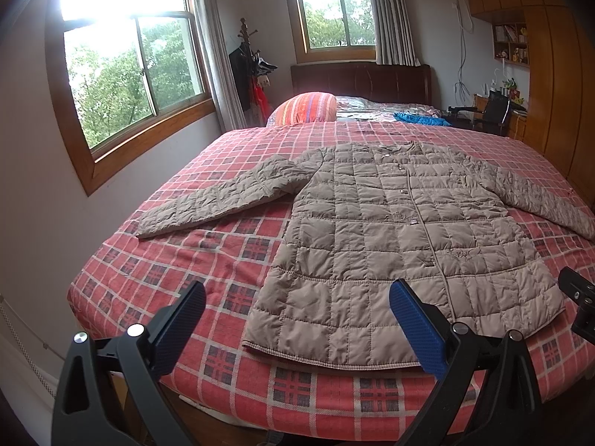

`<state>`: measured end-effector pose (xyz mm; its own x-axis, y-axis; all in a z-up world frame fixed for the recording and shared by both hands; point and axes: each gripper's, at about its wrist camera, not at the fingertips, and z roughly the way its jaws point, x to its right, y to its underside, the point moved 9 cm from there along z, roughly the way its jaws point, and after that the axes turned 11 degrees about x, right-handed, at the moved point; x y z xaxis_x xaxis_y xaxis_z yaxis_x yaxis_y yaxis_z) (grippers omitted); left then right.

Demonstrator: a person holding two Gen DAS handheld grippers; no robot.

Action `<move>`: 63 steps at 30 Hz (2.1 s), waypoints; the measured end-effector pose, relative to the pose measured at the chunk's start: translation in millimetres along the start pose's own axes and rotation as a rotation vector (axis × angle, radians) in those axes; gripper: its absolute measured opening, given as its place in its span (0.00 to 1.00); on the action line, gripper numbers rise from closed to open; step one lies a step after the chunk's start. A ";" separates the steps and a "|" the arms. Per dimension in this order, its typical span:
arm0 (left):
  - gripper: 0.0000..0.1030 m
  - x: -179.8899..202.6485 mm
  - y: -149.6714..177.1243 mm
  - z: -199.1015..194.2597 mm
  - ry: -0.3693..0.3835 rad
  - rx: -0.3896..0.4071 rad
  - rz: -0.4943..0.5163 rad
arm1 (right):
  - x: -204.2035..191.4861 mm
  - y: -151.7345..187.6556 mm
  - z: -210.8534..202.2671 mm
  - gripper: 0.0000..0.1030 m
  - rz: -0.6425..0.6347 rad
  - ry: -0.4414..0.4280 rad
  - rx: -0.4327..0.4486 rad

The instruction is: Fold large clothes

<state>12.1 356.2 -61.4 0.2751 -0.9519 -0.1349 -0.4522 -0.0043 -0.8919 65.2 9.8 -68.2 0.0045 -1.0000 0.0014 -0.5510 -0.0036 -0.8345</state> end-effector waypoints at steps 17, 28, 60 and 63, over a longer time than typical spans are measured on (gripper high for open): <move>0.96 23.5 22.5 32.1 0.209 -0.160 -0.058 | 28.8 -1.8 28.3 0.97 0.103 -0.060 -0.065; 0.92 97.3 -18.1 114.4 0.348 -0.157 0.064 | 201.3 -44.2 123.0 0.97 0.262 0.108 -0.105; 0.42 311.7 -52.9 350.0 0.623 -0.552 -0.135 | 476.7 -21.3 322.2 0.79 0.646 0.176 -0.377; 0.35 301.4 -51.1 352.7 0.667 -0.574 -0.192 | 474.2 -24.6 326.1 0.72 0.587 0.219 -0.375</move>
<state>417.5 177.6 -208.7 -0.0791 -0.8982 0.4325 -0.8524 -0.1640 -0.4964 353.0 -463.3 -226.7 -0.5248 -0.8151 -0.2452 -0.6605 0.5717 -0.4866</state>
